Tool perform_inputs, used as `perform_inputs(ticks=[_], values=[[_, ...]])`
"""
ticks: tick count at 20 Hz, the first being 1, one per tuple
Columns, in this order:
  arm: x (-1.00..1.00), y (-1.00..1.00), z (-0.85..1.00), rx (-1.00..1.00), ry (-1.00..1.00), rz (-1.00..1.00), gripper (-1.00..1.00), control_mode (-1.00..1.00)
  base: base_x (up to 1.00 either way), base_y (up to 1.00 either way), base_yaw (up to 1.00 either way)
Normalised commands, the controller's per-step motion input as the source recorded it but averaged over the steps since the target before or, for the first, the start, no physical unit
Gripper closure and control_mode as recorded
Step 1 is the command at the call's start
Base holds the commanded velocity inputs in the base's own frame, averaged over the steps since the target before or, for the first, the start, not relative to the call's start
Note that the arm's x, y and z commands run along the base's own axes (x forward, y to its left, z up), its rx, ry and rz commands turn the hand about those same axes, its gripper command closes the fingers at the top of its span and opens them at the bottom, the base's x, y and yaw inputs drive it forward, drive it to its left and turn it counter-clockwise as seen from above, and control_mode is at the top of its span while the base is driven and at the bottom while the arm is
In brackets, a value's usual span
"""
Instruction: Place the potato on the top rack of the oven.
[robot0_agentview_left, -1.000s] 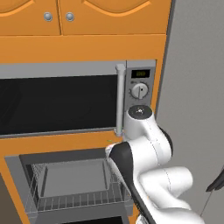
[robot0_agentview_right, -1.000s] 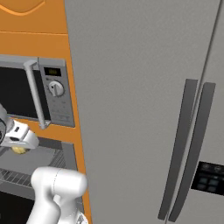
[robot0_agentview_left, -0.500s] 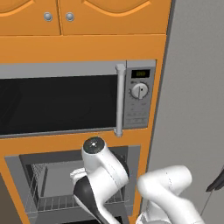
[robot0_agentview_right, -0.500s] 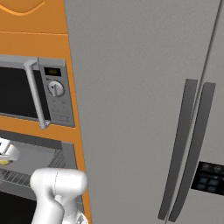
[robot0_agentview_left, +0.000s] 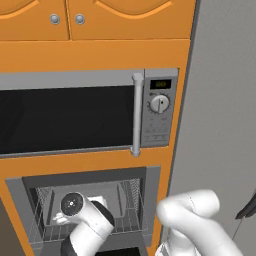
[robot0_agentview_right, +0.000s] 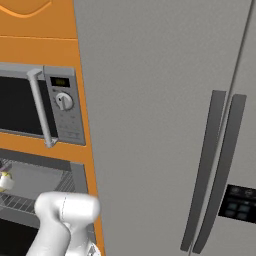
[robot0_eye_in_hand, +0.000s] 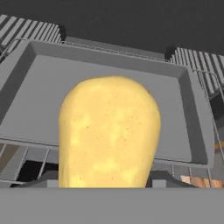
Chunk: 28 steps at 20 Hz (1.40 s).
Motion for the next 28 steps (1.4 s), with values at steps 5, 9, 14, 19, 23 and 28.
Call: perform_inputs(ticks=[5,9,14,19,23,28], values=[[0.79,0.47,-0.53,0.00,-0.02,-0.02,1.00,-1.00,0.00,0.00,0.00],[0.57,0.48,-0.69,0.00,-0.04,0.00,1.00,-1.00,0.00,0.00,0.00],[0.62,0.15,-0.47,-0.02,-0.01,-0.06,1.00,-1.00,0.00,0.00,0.00],[0.05,0.00,-0.49,0.00,-0.01,-0.03,1.00,-1.00,0.00,0.00,0.00],[-0.43,0.07,-0.32,0.00,0.00,-0.03,1.00,-1.00,0.00,0.00,0.00],[-0.05,0.03,-0.05,0.00,-0.01,0.00,-1.00,-1.00,0.00,0.00,0.00]])
